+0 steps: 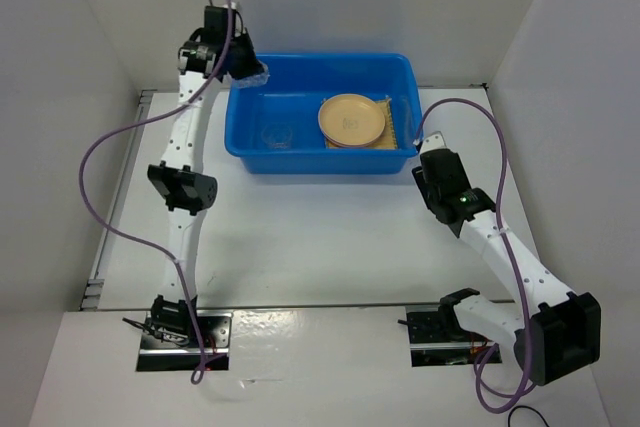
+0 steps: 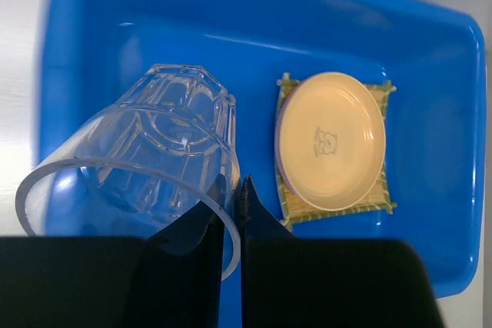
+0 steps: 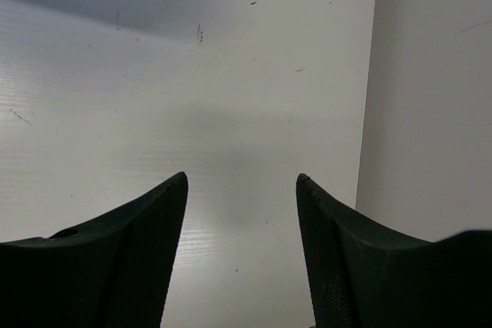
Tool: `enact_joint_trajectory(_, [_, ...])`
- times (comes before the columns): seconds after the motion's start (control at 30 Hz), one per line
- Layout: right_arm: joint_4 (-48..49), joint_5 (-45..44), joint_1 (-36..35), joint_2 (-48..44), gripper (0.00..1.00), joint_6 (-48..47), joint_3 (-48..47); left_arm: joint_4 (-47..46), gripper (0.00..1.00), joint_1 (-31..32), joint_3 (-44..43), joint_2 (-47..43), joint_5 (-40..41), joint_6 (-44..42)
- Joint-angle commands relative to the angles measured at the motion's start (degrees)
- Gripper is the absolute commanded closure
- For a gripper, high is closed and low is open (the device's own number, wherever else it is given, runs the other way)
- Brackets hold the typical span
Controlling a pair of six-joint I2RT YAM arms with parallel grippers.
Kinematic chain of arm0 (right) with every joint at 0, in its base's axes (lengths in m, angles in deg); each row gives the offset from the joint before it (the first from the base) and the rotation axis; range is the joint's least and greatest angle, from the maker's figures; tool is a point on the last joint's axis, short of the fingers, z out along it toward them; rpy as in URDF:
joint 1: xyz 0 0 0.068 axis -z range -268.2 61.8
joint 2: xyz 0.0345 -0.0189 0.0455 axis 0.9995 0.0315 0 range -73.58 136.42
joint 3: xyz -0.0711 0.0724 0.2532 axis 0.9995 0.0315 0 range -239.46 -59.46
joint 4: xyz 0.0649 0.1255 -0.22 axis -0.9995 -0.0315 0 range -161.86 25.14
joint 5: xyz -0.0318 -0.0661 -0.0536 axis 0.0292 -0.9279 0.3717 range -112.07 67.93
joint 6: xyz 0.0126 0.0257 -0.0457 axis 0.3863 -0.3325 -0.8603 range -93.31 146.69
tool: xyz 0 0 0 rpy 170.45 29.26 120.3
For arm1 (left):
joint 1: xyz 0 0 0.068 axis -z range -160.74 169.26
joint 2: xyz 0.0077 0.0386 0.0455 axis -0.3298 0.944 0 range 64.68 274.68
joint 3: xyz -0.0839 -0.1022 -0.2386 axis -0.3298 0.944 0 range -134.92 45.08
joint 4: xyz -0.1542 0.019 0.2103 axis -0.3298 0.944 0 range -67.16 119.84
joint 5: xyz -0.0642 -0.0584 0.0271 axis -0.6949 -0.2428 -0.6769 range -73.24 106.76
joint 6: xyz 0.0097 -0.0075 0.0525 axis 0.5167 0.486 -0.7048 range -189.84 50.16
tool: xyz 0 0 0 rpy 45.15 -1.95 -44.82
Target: Place the mixed dishes into the plastic bin
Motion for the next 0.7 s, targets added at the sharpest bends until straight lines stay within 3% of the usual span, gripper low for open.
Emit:
enact_joint_trajectory(0.0, [2.97,-2.52,-0.50,-1.05,0.36,0.91,0.67,-11.99,0.95,1.31,-0.74,0.45,-3.11,-4.84])
enact_joint_trajectory(0.37, [1.74,-1.12,-0.50,3.60,0.36,1.43,0.14,-11.49,0.94,2.37,-2.67,15.56,-7.60,-5.54])
enact_joint_trajectory(0.67, [1.74,-2.44,-0.50,6.68,0.33,1.96,0.14,-9.99,0.94,2.37,-2.06,20.23,-7.78,-5.38])
